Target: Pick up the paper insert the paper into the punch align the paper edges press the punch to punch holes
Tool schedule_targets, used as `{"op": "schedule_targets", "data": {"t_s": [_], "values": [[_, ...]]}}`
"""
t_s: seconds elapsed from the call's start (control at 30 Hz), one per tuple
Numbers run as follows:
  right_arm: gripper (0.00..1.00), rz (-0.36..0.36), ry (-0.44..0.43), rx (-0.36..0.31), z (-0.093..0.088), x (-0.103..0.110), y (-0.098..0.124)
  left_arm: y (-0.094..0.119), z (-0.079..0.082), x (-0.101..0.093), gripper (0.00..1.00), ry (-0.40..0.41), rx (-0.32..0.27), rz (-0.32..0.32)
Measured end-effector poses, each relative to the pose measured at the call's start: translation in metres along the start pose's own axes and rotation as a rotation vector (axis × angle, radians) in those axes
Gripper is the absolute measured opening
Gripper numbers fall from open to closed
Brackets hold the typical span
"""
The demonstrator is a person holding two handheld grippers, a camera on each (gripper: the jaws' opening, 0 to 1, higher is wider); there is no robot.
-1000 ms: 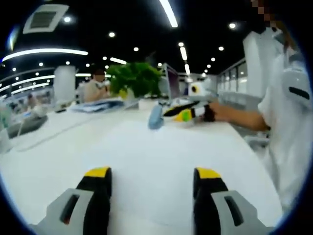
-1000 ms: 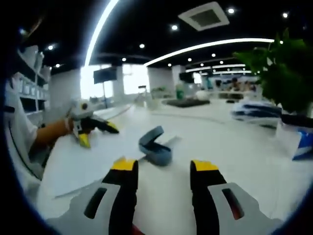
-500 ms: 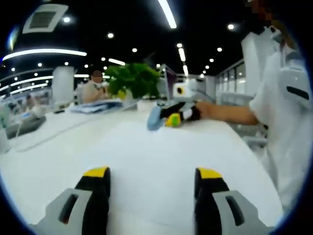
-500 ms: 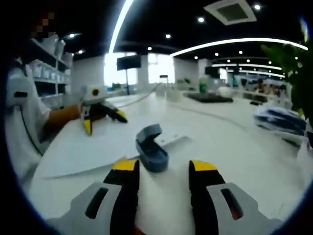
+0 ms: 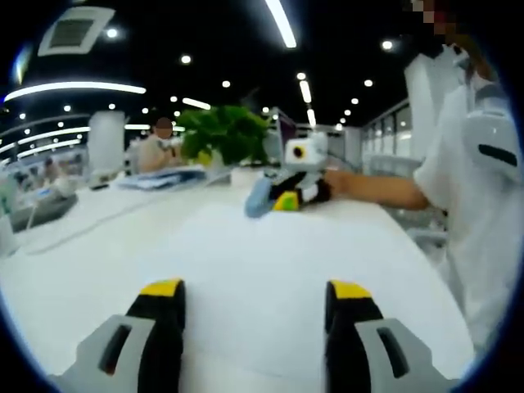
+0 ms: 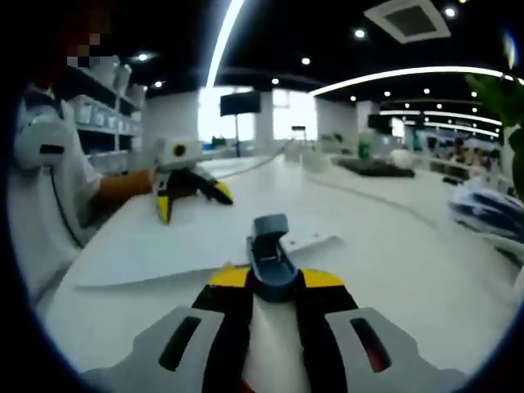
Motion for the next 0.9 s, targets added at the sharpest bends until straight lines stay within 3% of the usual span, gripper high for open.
{"op": "schedule_targets", "data": {"t_s": [0.9], "values": [[0.22, 0.063, 0.058, -0.027, -0.001, -0.002, 0.011, -0.001, 0.000, -0.005, 0.68, -0.001, 0.014, 0.004]]}}
Point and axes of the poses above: the point that each gripper's makers call its tool centre point, and the gripper's own axes: y roughly backward along the fingers, x roughly to its left, z roughly out of its top, the point moved 9 cm from there along y, roughly backward along the fingers, and after that the axes turned 9 degrees about -z, right-handed, at the moved point
